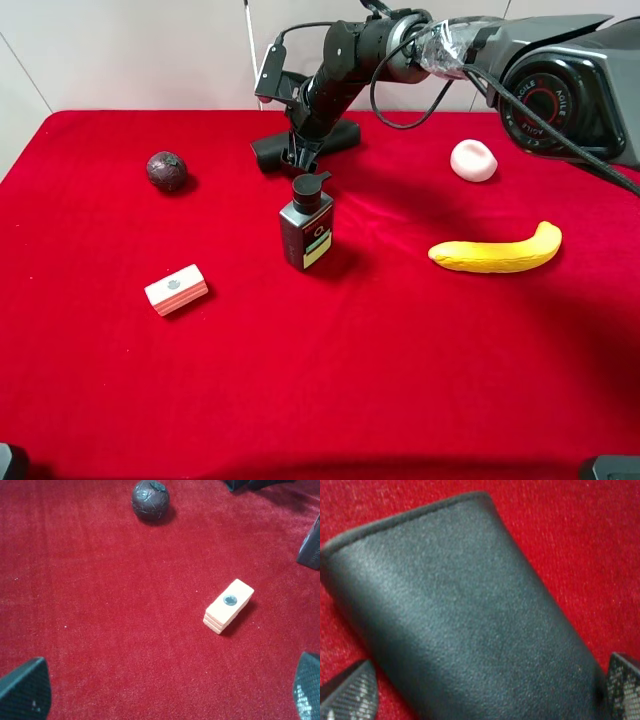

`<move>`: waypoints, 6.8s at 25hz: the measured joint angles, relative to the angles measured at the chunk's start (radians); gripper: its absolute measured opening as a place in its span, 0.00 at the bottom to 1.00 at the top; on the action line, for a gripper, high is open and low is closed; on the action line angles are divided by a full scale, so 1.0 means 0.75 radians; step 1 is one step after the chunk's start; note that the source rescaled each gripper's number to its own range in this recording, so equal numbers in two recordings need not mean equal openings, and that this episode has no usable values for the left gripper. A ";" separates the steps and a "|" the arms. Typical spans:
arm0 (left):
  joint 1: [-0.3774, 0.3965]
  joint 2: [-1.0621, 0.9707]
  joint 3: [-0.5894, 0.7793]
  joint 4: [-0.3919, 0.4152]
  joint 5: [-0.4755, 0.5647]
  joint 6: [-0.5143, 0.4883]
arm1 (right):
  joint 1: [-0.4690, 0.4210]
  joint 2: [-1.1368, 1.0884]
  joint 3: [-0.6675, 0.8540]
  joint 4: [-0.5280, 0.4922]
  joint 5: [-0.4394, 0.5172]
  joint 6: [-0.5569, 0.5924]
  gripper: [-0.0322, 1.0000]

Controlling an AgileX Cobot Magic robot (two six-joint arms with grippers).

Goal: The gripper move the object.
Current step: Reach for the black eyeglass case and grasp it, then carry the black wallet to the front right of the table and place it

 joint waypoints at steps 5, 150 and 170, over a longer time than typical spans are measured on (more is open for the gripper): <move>0.000 0.000 0.000 0.000 0.000 0.000 | 0.000 0.001 0.000 0.006 -0.003 0.000 0.98; 0.000 0.000 0.000 0.003 0.000 0.000 | 0.215 -1.784 1.628 -0.191 0.200 0.559 0.05; 0.000 0.000 0.000 0.003 0.000 0.000 | 0.219 -1.633 1.901 -0.064 -0.073 0.559 0.03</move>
